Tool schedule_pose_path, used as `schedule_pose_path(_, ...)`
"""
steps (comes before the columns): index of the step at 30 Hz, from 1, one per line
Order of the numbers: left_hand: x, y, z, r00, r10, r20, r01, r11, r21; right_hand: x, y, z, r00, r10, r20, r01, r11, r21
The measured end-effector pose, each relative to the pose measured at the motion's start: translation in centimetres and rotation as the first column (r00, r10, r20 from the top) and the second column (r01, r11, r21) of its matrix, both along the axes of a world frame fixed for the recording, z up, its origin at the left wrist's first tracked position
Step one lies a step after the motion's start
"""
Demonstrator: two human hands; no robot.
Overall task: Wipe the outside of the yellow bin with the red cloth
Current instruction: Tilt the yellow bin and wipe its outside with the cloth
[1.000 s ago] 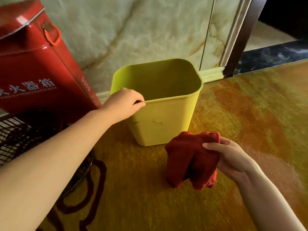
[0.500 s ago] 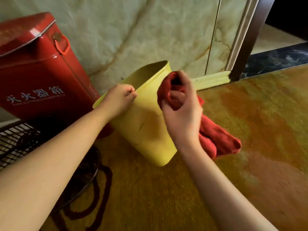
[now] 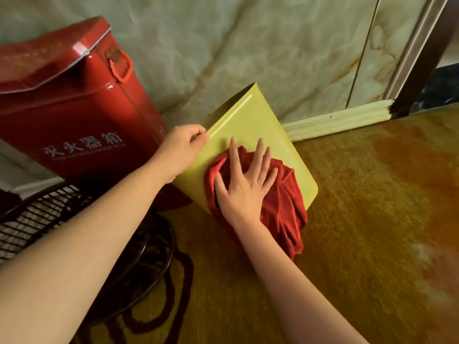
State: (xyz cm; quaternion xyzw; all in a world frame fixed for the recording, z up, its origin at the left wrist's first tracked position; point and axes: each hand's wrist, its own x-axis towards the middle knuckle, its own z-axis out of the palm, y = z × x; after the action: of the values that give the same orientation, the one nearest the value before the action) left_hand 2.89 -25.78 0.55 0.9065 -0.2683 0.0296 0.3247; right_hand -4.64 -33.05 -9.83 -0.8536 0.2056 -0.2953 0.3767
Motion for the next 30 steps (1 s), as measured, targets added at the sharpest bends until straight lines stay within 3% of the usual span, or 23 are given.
schedule_pose_path(4, 0.1, -0.7, 0.0, 1.0, -0.014, -0.015, 0.016, 0.994, 0.11, 0.8, 0.6, -1.6, 0.996, -0.061, -0.058, 0.063, 0.997, 0.035)
schedule_pose_path(9, 0.6, -1.1, 0.0, 0.999, 0.035, 0.023, -0.04, 0.973, 0.227, 1.0, 1.0, -2.1, 0.963, -0.191, -0.191, 0.241, 0.927, 0.286)
schedule_pose_path(15, 1.7, -0.8, -0.4, 0.997, 0.047, 0.061, -0.06, 0.972, 0.229, 1.7, -0.7, -1.6, 0.996, 0.012, -0.089, 0.031, 0.885, 0.464)
schedule_pose_path(17, 1.8, -0.9, -0.5, 0.997, 0.04, 0.065, -0.053, 0.973, 0.224, 1.7, -0.8, -1.7, 0.996, 0.009, -0.086, 0.034, 0.875, 0.483)
schedule_pose_path(19, 1.8, -0.8, -0.6, 0.997, 0.028, 0.077, -0.045, 0.974, 0.223, 1.7, 0.0, -1.6, 0.992, -0.037, -0.123, 0.078, 0.936, 0.342)
schedule_pose_path(22, 1.7, 0.0, -0.7, 0.995, 0.03, 0.09, -0.05, 0.974, 0.219, 1.5, 1.9, -1.9, 0.998, 0.014, -0.057, -0.011, 0.998, 0.061)
schedule_pose_path(26, 1.6, 0.4, -0.8, 0.996, 0.004, 0.093, -0.021, 0.982, 0.189, 2.3, 0.1, -3.5, 0.992, 0.121, 0.037, -0.106, 0.956, -0.272)
schedule_pose_path(27, 1.6, 0.3, -0.8, 0.996, -0.009, 0.092, -0.008, 0.983, 0.183, 2.5, -1.6, -4.1, 0.998, 0.066, 0.014, -0.061, 0.971, -0.231)
schedule_pose_path(29, 1.4, 0.1, -0.9, 0.995, -0.027, 0.091, 0.011, 0.984, 0.176, 2.2, -5.2, -5.5, 0.984, -0.116, -0.133, 0.124, 0.991, 0.052)
schedule_pose_path(30, 1.3, 0.0, -0.9, 0.995, -0.032, 0.091, 0.016, 0.984, 0.175, 1.6, -6.4, -6.3, 0.96, -0.184, -0.211, 0.225, 0.956, 0.188)
